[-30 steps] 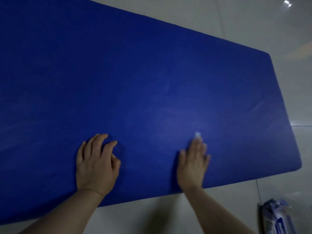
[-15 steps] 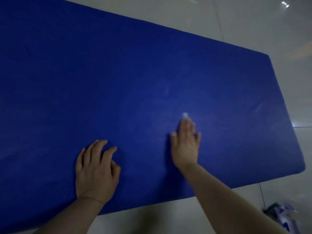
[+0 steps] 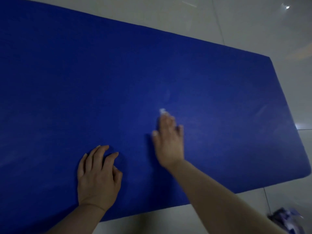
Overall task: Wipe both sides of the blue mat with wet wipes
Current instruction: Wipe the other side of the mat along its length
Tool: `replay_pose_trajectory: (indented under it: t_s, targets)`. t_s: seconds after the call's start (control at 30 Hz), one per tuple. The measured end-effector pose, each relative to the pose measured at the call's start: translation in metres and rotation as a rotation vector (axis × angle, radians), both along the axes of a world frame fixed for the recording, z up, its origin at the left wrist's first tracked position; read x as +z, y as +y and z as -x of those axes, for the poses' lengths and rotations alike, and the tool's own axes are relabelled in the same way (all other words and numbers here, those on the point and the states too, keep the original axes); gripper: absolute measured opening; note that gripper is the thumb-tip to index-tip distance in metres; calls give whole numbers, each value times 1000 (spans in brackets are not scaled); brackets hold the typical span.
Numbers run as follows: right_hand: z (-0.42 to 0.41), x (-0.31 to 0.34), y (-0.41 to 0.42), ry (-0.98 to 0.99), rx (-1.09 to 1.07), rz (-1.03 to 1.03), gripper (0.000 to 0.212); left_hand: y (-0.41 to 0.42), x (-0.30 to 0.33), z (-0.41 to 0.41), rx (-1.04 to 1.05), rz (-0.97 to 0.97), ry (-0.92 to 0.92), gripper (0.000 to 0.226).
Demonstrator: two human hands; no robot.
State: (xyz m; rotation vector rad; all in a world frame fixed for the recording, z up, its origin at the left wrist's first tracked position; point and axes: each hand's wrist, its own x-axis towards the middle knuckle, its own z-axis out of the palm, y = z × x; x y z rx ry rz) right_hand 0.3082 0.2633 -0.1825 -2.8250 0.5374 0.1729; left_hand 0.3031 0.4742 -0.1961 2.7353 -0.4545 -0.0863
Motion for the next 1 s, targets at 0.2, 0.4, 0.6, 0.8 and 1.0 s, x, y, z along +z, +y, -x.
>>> replay_pose_trajectory:
  t_s: [0.2, 0.4, 0.6, 0.8, 1.0]
  targets:
    - [4, -1, -21, 60, -149, 75, 62, 1, -2, 0, -1, 18, -7, 45]
    - [2, -2, -42, 202, -257, 47, 67, -1, 7, -10, -27, 99, -11, 33]
    - [3, -3, -42, 205, -303, 80, 67, -42, 9, -104, -1, 130, 7, 40]
    - [-35, 4, 20, 34, 120, -67, 68, -51, -9, -116, -48, -17, 31, 52]
    - [-56, -8, -48, 19, -82, 115, 65, -52, -7, -117, -45, -3, 9, 50]
